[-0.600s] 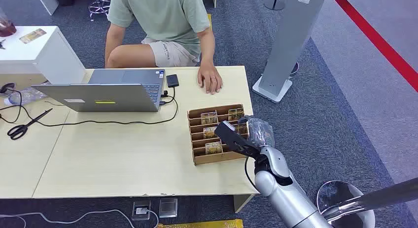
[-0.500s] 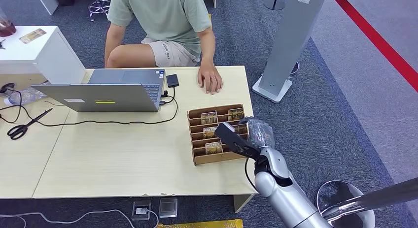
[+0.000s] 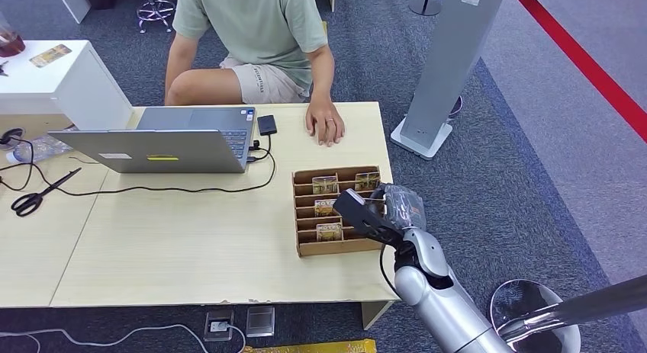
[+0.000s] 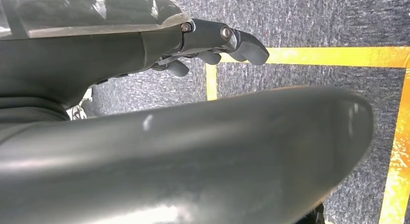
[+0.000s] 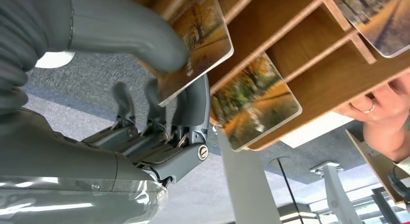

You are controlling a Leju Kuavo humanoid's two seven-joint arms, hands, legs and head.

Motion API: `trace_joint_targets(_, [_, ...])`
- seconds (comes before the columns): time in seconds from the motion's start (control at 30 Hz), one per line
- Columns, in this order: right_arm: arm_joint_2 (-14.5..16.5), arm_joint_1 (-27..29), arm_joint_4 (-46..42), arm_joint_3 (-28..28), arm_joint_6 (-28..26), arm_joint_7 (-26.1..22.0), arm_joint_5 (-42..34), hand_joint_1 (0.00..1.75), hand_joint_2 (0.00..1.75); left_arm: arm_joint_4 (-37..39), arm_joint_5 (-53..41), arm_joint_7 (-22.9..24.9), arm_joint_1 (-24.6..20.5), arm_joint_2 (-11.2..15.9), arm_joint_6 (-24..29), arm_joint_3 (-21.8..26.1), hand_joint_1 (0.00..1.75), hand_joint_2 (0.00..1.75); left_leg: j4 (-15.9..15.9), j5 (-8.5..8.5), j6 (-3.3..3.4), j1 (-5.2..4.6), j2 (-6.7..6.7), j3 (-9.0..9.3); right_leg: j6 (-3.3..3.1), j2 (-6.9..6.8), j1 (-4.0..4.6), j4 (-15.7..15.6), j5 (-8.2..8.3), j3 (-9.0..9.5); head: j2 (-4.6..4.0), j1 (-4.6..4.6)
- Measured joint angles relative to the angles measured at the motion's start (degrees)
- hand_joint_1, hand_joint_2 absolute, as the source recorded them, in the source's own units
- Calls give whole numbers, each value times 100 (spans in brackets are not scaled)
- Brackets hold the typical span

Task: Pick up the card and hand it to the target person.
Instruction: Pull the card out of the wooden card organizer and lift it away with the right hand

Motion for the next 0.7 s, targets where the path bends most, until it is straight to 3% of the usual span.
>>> trace_joint_targets(0.13, [0, 0, 0, -1, -8, -13, -4, 175, 175, 0, -23, -3, 0, 0, 5, -24, 0, 0, 0, 0, 0, 0, 0, 0, 0, 0, 0, 0, 0, 0, -1, -2])
trace_joint_targets(0.4, [-2, 32, -1, -10, -113, -80, -22, 175, 175, 0, -125, -98, 0, 1, 130, -70, 0, 0, 0, 0, 0, 0, 0, 1, 0, 0, 0, 0, 0, 0, -1, -2])
trace_joint_targets(0.57, [-3, 171, -77, -51, -856, -610, 99, 175, 175, 0, -96, -116, 1, 2, 121, -71, 0, 0, 0, 0, 0, 0, 1, 0, 0, 1, 0, 0, 0, -1, -1, 2])
trace_joint_targets(0.7, [-4, 308, -260, -92, -1645, -1299, 144, 175, 175, 0, -89, -116, 2, 2, 114, -71, 0, 0, 0, 0, 0, 0, 1, 0, 0, 1, 0, 0, 0, -2, -1, -1])
